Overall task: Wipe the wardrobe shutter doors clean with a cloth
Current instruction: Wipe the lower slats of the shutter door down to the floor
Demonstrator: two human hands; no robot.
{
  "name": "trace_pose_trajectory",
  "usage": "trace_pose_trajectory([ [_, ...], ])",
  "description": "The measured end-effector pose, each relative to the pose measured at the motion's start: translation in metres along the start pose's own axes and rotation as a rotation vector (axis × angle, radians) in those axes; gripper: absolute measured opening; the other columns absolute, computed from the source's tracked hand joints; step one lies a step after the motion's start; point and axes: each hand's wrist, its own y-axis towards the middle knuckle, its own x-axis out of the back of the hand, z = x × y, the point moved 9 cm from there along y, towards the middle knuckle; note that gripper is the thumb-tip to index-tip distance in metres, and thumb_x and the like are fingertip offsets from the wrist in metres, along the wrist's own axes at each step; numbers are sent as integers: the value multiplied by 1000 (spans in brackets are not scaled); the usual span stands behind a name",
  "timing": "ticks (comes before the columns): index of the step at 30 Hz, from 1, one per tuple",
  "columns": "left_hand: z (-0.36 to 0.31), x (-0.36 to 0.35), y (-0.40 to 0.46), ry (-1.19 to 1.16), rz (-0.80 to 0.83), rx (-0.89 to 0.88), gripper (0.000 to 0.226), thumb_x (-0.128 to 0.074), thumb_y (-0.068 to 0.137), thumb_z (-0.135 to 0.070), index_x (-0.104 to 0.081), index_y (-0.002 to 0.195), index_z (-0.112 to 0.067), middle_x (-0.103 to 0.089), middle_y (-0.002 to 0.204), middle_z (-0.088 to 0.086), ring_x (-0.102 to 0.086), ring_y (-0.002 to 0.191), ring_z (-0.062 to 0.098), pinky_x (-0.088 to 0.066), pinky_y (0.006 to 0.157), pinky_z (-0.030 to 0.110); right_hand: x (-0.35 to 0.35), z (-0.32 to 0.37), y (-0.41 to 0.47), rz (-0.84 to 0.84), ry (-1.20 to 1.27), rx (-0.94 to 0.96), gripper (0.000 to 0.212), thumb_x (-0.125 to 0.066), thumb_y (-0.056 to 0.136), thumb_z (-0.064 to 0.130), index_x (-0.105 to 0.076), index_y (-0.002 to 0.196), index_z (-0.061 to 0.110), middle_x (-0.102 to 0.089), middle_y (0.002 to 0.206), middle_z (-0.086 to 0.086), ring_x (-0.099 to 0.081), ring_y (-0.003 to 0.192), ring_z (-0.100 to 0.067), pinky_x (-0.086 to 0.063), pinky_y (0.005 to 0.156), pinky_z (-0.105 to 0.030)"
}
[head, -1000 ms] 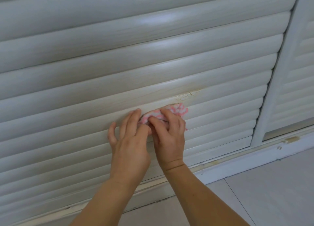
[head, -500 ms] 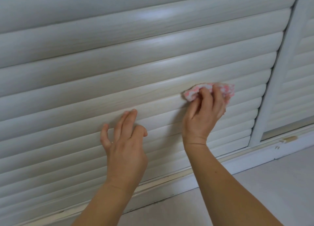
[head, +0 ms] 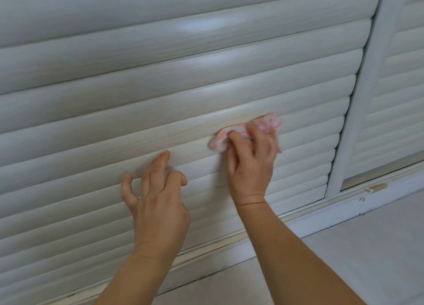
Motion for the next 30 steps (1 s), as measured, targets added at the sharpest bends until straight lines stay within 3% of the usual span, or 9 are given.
trace_pose_trajectory([
  [5, -4, -1, 0, 2, 19, 8, 44, -39, 46, 5, -50, 78, -22, -49, 131, 12, -36, 121, 20, -10, 103, 43, 10, -46, 9, -85, 11, -408, 15, -53, 90, 18, -55, 101, 28, -57, 120, -18, -47, 106, -34, -43, 92, -44],
  [11, -27, 1, 8, -24, 15, -18, 35, -37, 52, -2, -54, 77, -22, -52, 131, 10, -36, 122, 20, -14, 102, 47, -7, 34, -3, 122, 40, -9, 13, -62, 85, 25, -70, 95, 23, -48, 115, -3, -48, 91, -29, -40, 79, -37],
  [15, -31, 1, 13, -34, 23, -42, 37, -23, 58, -10, -52, 77, -24, -50, 132, 11, -35, 124, 20, -12, 102, 45, -2, 18, 10, 124, 64, -13, 13, -62, 84, 21, -73, 90, 18, -48, 110, -3, -46, 89, -28, -41, 76, -35],
  [20, -29, 1, 13, -36, 34, -56, 42, -38, 45, 2, -49, 76, -25, -49, 134, 12, -34, 125, 19, -12, 102, 43, 20, -66, 15, -92, 99, -571, 21, -52, 85, 20, -68, 91, 8, -52, 105, -4, -53, 95, -27, -50, 80, -48],
  [22, -31, 2, 13, -41, 34, -57, 43, -39, 45, 3, -49, 76, -25, -49, 134, 12, -34, 126, 20, -12, 102, 43, 26, -73, 19, -156, 184, -666, 8, -56, 86, 12, -64, 88, 12, -44, 102, 10, -60, 90, -12, -54, 81, -30],
  [24, -33, 2, 14, -49, 36, -55, 43, -39, 45, 3, -49, 77, -25, -49, 134, 13, -34, 125, 20, -13, 102, 44, 32, -61, 20, -187, 212, -679, 18, -60, 81, -4, -60, 88, 13, -46, 101, 7, -55, 85, 10, -47, 78, -9],
  [25, -35, 3, 14, -53, 38, -54, 43, -39, 46, 2, -49, 77, -25, -49, 134, 13, -34, 125, 21, -13, 102, 44, 32, -50, 19, -170, 230, -652, 22, -60, 77, -8, -60, 88, 12, -49, 100, 0, -50, 88, 15, -45, 76, -8],
  [27, -38, 5, 15, -53, 36, -53, 41, -39, 48, 0, -49, 78, -26, -49, 134, 13, -35, 125, 21, -13, 102, 44, 23, -19, 16, -87, 288, -540, 25, -60, 71, -5, -63, 86, 15, -49, 99, -2, -48, 92, 9, -49, 75, -20],
  [30, -40, 7, 17, -39, 28, -47, 41, -28, 58, -7, -52, 87, -23, -48, 135, 12, -36, 125, 22, -14, 102, 45, -2, 26, 10, 128, 367, -354, 20, -58, 77, 16, -67, 92, 27, -42, 103, 8, -54, 95, -19, -49, 76, -27],
])
